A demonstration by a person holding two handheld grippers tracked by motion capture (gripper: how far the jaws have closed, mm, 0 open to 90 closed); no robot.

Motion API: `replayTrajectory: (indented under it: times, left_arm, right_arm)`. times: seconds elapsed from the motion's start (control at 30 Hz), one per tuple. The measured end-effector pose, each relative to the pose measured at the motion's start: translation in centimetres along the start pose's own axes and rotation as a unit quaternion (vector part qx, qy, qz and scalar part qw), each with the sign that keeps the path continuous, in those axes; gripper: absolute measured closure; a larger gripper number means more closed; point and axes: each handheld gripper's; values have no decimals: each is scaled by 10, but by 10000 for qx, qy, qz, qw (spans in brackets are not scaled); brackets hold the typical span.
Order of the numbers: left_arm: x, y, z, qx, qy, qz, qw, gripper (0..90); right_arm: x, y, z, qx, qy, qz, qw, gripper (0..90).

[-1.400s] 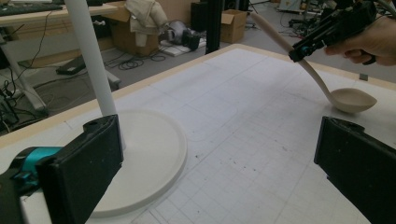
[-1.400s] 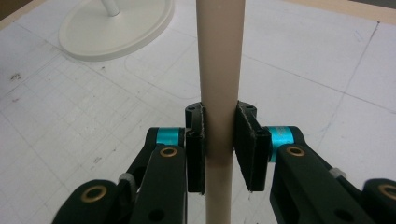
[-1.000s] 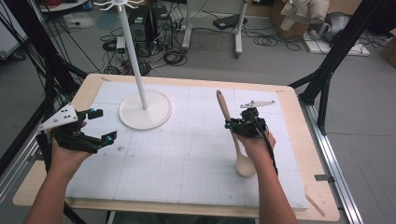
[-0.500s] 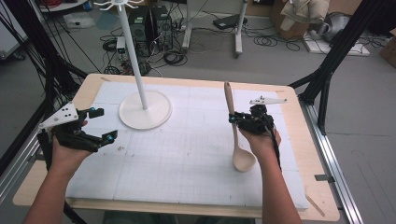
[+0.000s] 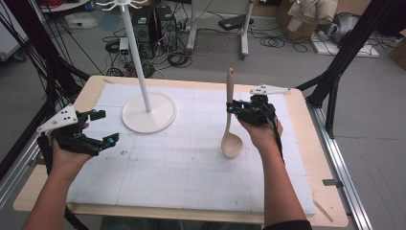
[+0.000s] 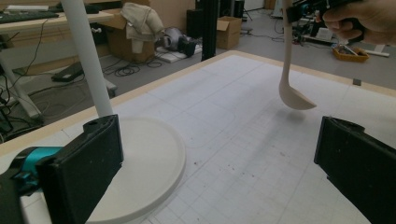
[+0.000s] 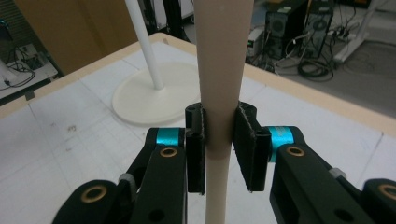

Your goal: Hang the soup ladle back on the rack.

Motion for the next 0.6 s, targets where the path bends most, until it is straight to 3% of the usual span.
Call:
replayTrajectory:
  times: [0.17,0.6]
  left_arm:
    - [0,-1,5,-23,21,1,10000,17]
    - [1,-9,20,-85,77,-10,9999,17]
  right_arm:
    - [-18,-6,-10,-74,-28,153,9999,757]
    - [-90,-24,-43,-414,-101,620,9972,756]
Point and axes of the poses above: each handheld gripper's, and its own axes: z roughly backward along the jaws, x roughly out of its underside, y roughly to its right, and after that the axes turned 6 degrees about z, right-handed
